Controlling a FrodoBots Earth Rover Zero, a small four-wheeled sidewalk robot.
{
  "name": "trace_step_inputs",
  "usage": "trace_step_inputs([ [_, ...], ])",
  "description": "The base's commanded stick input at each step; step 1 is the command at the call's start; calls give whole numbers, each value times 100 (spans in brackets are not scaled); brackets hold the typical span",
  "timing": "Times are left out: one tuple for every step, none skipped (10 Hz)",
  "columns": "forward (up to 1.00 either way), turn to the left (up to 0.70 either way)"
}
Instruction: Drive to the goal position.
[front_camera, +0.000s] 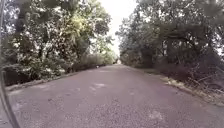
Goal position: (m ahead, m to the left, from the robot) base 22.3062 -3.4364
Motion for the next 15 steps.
trace_step_inputs([
  [-60,0],
  [-70,0],
  [-44,0],
  [-7,0],
  [1,0],
  [3,0],
  [4,0],
  [4,0],
  [5,0],
  [5,0],
  [12,0],
  [50,0],
  [70,0],
  [70,0],
  [70,0],
])
